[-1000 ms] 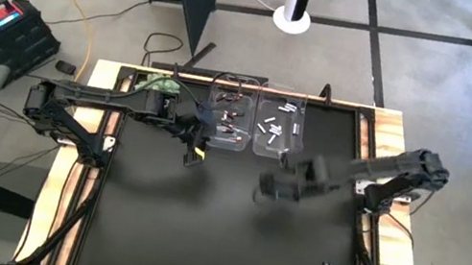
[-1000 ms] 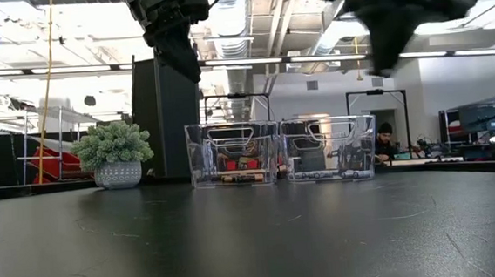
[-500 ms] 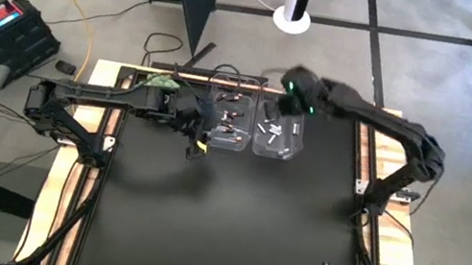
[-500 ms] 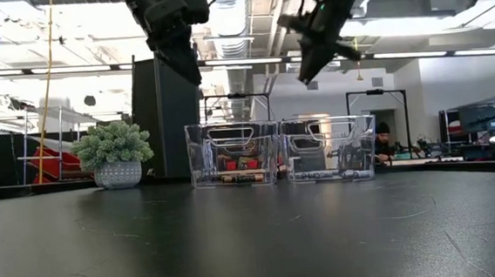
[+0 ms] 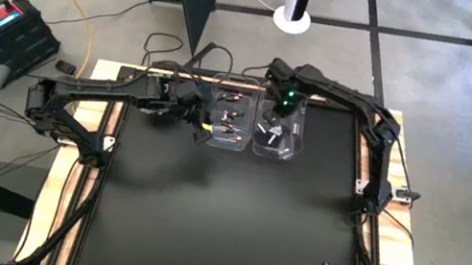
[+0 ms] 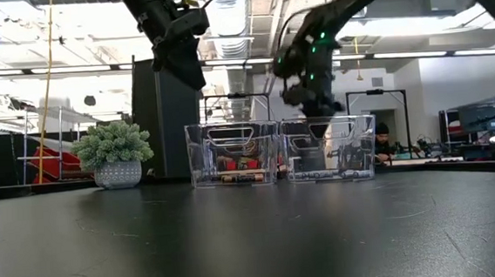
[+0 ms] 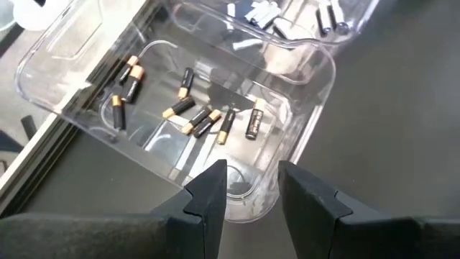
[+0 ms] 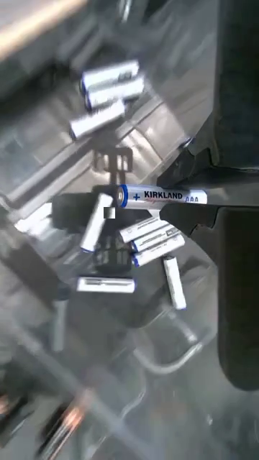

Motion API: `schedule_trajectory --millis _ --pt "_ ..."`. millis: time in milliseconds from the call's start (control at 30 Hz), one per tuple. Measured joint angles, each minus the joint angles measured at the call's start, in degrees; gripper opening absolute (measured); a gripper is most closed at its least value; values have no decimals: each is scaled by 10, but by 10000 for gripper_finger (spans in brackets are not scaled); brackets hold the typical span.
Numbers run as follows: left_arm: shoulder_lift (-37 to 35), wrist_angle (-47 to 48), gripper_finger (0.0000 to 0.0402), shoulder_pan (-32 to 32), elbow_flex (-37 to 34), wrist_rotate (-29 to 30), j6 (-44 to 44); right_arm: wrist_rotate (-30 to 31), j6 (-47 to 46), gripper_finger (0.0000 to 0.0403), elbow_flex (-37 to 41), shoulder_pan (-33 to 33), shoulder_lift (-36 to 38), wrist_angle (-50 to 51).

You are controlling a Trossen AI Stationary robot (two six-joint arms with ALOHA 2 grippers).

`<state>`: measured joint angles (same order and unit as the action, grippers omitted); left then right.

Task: Sort batteries
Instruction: Put the white battery into the right transparent bin

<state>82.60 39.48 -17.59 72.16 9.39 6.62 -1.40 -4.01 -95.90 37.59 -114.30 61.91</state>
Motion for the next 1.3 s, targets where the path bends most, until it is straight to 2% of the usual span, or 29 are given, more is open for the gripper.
schedule_trajectory --millis 267,400,1000,1300 --pt "0 0 120 -7 0 3 19 -4 85 28 0 -1 -69 0" --pt "0 -1 120 -7 0 4 30 -4 100 30 0 -3 -87 -6" --pt "0 1 120 -7 0 4 48 -3 116 84 1 -19 -88 -25" --pt "0 1 120 -7 0 3 52 -3 116 93 1 -17 -87 -21"
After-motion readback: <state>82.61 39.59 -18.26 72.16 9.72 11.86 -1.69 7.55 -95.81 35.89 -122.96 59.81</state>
